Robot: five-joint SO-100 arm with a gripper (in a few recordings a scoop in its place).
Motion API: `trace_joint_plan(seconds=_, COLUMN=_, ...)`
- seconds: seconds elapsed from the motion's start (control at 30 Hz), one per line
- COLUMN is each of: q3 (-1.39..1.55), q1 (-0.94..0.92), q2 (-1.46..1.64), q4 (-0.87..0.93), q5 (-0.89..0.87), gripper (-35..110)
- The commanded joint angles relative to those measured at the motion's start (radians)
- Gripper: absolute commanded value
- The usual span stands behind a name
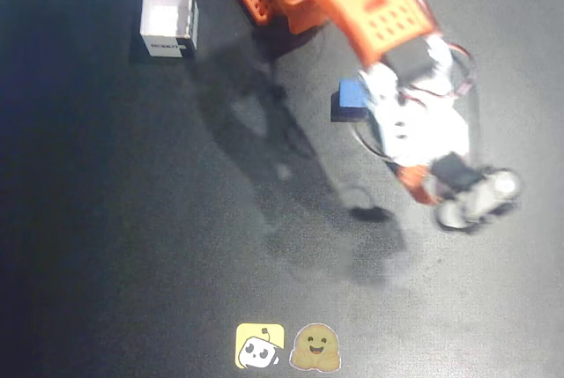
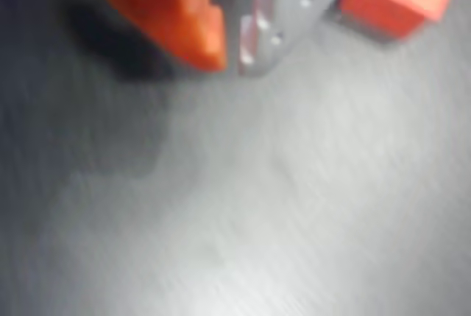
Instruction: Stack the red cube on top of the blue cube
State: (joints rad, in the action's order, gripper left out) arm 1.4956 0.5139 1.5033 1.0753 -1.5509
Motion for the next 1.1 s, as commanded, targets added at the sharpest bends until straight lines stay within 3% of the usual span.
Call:
trace_joint_plan(seconds=0.0, q3=-0.094, q1=0.012, q2=-0.02, q4=-0.014, q5=0.008, gripper=0)
trace_joint_plan(seconds=0.17, q3=-0.018, q1=-0.018, q2=0.046, q4=0.032, q5=-0.416, gripper=0)
trace_joint_plan(seconds=0.4, q3=-0.018, q1=-0.061, q2=0.074, q4=0.13, q5=-0.523, gripper=0)
trace_joint_plan(seconds=0.8, q3=-0.057, q1=-0.063, q2=0.04, q4=0.129, q5=-0.46, gripper=0)
trace_joint_plan(seconds=1.07, q3=-0.249, q1=-0.063, q2=-0.144, q4=0.129, q5=-0.402, gripper=0)
